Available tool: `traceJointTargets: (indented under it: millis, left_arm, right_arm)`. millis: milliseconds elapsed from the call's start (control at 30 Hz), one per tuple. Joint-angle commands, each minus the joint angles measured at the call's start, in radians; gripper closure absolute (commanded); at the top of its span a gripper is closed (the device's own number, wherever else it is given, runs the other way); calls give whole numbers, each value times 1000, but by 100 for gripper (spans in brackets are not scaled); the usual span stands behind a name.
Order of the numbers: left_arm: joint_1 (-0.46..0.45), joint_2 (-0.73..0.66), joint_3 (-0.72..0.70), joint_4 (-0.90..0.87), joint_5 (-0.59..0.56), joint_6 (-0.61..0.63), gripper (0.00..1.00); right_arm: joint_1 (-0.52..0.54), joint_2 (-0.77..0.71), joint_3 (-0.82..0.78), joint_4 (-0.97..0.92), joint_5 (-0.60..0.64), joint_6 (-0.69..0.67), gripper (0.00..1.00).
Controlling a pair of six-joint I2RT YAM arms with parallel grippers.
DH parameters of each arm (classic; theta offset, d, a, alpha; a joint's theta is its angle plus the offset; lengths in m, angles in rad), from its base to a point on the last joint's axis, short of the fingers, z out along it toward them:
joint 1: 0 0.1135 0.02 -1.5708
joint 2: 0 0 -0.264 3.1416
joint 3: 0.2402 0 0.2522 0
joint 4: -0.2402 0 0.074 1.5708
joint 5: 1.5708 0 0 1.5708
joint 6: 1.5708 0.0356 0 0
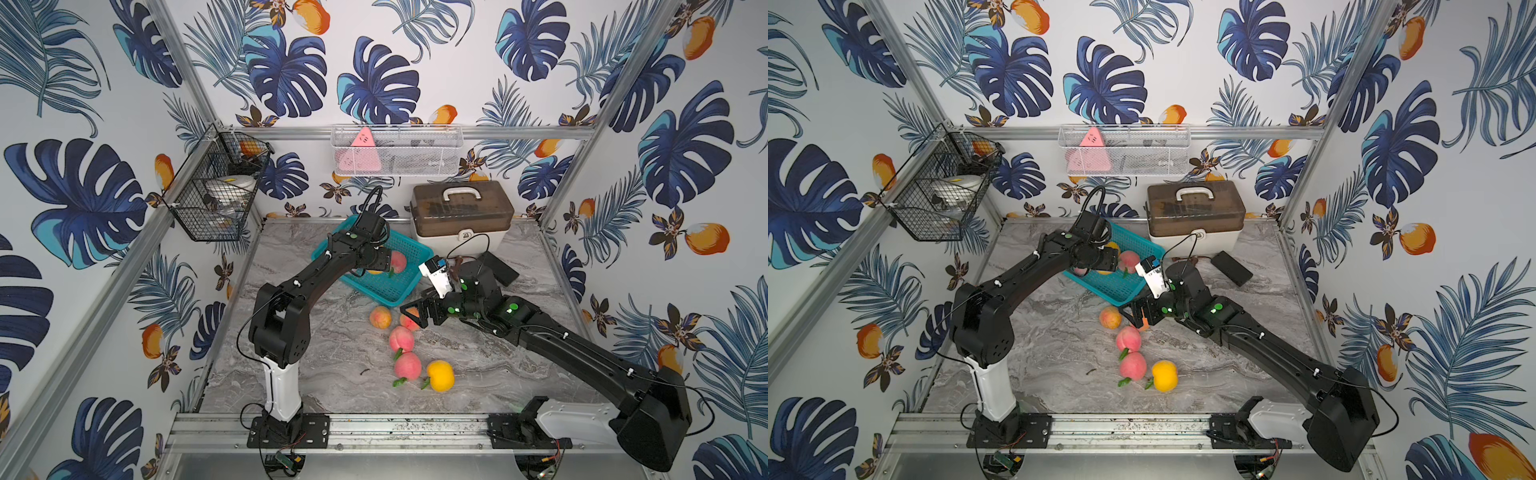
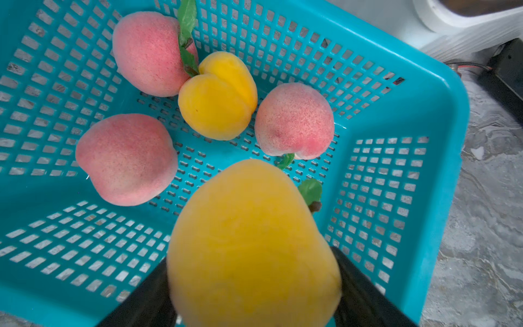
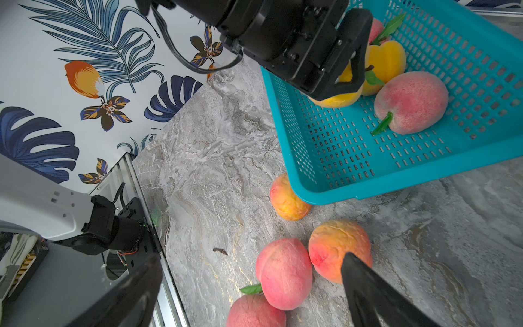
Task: Put the peaches into the basket
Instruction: Place the peach in the basket.
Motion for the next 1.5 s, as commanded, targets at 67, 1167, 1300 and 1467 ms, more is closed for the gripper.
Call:
traceJointTargets:
  millis: [67, 1167, 1300, 1467]
  left_arm:
    - [4, 19, 11, 54, -64, 23, 27]
    - [5, 162, 47, 60, -166, 32, 26]
    - [4, 171, 50, 48, -178, 30, 26]
    - [4, 176, 43, 44, -188, 23, 26]
  right_arm:
    - [-14, -9, -4, 34, -18, -1, 0]
    - [-79, -9, 17, 53, -81, -17, 0]
    - [-84, -9, 17, 52, -87, -16, 0]
    - [-94, -13, 16, 50, -93, -15, 0]
